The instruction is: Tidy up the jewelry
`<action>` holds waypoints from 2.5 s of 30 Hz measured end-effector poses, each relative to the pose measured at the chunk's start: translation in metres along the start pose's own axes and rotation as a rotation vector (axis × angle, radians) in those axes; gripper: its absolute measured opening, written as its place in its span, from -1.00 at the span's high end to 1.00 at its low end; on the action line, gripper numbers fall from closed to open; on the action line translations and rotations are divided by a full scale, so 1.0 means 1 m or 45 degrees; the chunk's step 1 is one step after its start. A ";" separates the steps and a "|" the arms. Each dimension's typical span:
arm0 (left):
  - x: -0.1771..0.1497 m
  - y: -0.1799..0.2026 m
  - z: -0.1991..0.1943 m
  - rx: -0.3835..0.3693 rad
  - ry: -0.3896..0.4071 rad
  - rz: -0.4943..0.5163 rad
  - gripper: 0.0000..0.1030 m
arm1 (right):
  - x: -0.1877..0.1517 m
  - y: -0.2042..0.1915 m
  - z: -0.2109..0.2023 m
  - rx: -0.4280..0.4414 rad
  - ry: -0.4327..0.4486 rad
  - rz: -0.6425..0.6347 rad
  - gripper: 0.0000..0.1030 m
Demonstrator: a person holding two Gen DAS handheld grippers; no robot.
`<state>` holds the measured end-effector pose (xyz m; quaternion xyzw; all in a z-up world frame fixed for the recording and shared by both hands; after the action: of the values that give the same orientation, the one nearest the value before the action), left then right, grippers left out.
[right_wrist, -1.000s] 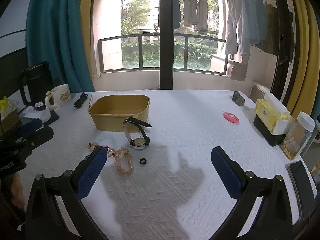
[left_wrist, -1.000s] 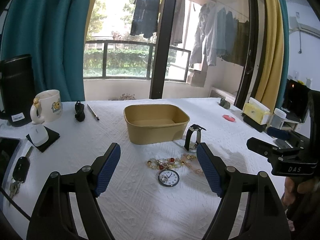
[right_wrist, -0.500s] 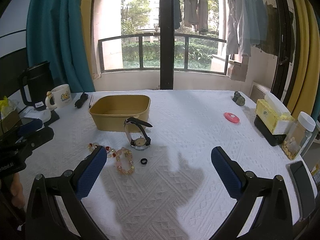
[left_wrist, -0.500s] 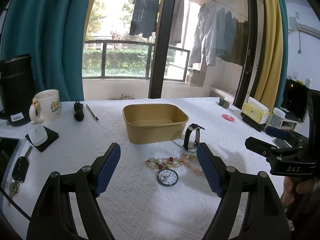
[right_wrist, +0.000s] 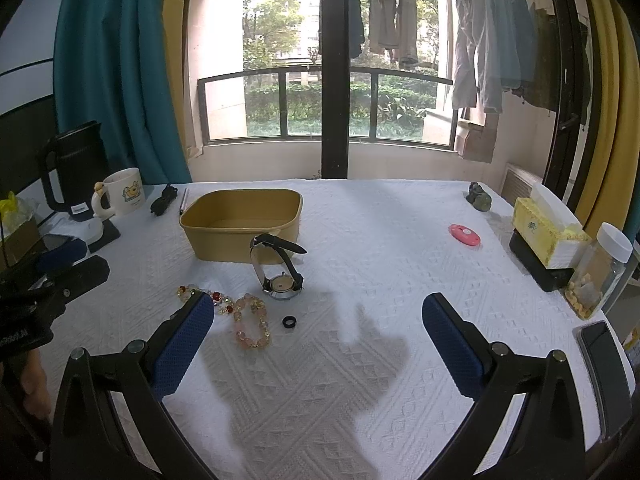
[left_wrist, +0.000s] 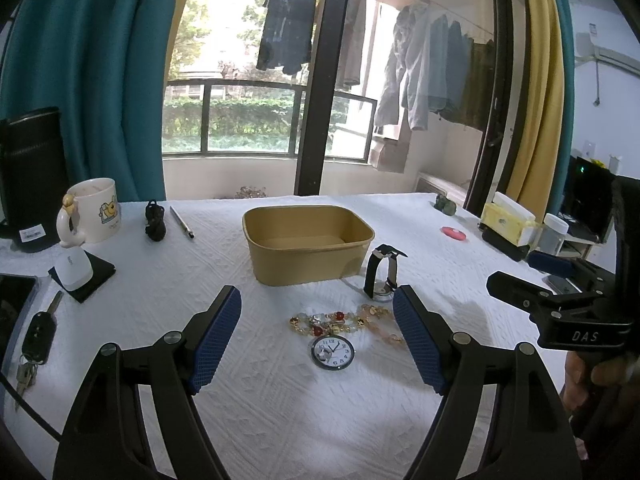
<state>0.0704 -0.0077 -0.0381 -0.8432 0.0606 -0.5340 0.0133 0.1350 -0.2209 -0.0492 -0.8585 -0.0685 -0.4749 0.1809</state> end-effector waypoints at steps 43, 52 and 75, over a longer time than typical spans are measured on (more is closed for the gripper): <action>-0.010 0.013 0.017 -0.069 -0.065 0.009 -0.57 | -0.008 -0.009 0.010 0.026 -0.037 0.010 -0.99; -0.034 0.019 0.049 -0.126 -0.266 0.031 -0.17 | -0.008 0.006 0.027 0.031 -0.078 0.049 -0.99; -0.057 0.025 0.084 -0.106 -0.500 0.089 0.52 | 0.009 0.048 0.066 0.035 -0.112 0.118 -0.99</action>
<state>0.1200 -0.0295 -0.1275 -0.9283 0.1083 -0.3557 0.0086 0.2055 -0.2408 -0.0848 -0.8782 -0.0432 -0.4269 0.2111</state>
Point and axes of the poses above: each gripper's, at about its wrist camera, not at the fingertips, and z roughly the way its jaws point, y to its right, x to its top, the point moved 9 cm from there along z, roughly the way its jaws point, and after that the axes turned 14 degrees about z, right-handed, at the moved point
